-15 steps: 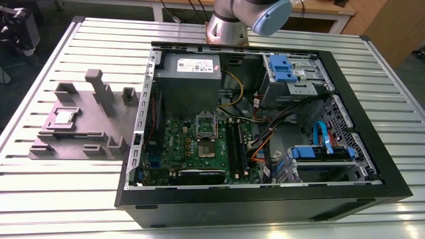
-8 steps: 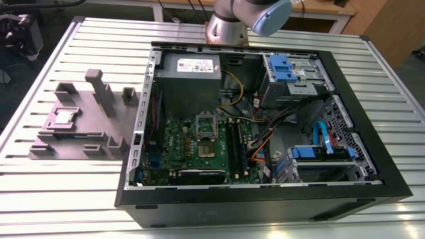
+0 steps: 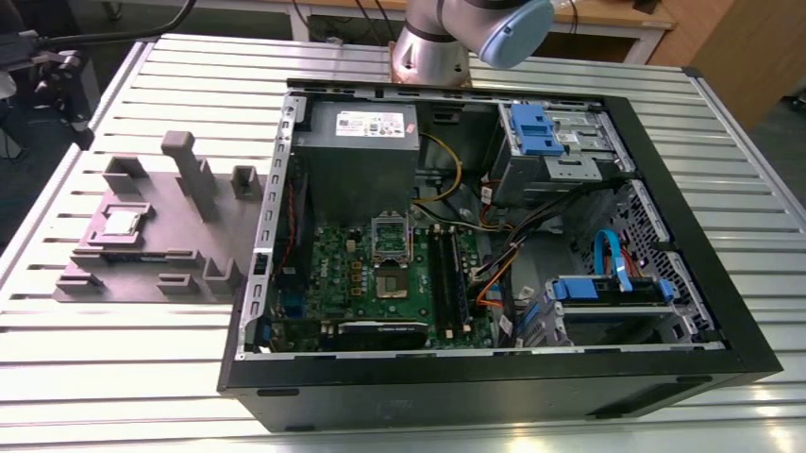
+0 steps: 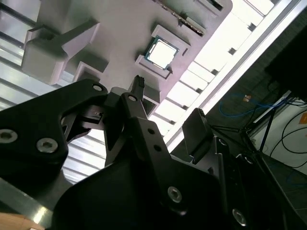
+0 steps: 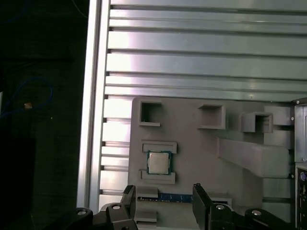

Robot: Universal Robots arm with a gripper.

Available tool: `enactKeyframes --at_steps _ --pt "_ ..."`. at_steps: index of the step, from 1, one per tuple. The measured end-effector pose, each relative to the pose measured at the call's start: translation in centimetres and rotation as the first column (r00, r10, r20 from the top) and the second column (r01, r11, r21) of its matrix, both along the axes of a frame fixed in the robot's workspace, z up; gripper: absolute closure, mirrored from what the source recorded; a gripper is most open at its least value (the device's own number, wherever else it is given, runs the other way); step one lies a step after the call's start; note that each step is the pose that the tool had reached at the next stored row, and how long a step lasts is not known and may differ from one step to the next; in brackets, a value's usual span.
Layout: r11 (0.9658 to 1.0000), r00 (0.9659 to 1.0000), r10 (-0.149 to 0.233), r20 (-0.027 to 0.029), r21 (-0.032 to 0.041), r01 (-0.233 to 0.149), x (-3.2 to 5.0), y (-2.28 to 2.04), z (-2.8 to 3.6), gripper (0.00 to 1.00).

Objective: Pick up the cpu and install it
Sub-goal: 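Pick up the cpu and move it towards the insertion slot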

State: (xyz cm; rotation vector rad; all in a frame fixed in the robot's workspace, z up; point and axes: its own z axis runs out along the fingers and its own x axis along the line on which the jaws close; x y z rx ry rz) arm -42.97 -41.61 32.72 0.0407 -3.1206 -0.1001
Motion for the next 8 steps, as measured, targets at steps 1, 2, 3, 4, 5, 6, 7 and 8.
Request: enactKeyframes --at_steps 1,2,3,4,5,6,7,8 --pt "1.0000 1.0000 0.001 0.0000 0.0000 -0.001 0.03 0.00 -0.10 0.41" --pt "1.0000 1.0000 0.001 0.0000 0.0000 -0.001 0.06 0.00 -0.18 0.41" --pt "1.0000 1.0000 0.002 0.0000 0.0000 -0.002 0.09 0.00 -0.27 0.41" --pt "1.0000 1.0000 0.002 0.0000 0.0001 -0.002 0.12 0.00 -0.36 0.41" --pt "1.0000 1.0000 0.003 0.0000 0.0000 -0.003 0.15 0.00 -0.44 0.41" --pt "1.0000 1.0000 0.004 0.0000 0.0000 -0.004 0.18 0.00 -0.53 0.41" --pt "1.0000 1.0000 0.004 -0.0001 0.0000 -0.004 0.21 0.00 -0.61 0.41" --pt "1.0000 1.0000 0.005 0.0000 0.0001 -0.005 0.24 0.00 -0.70 0.41"
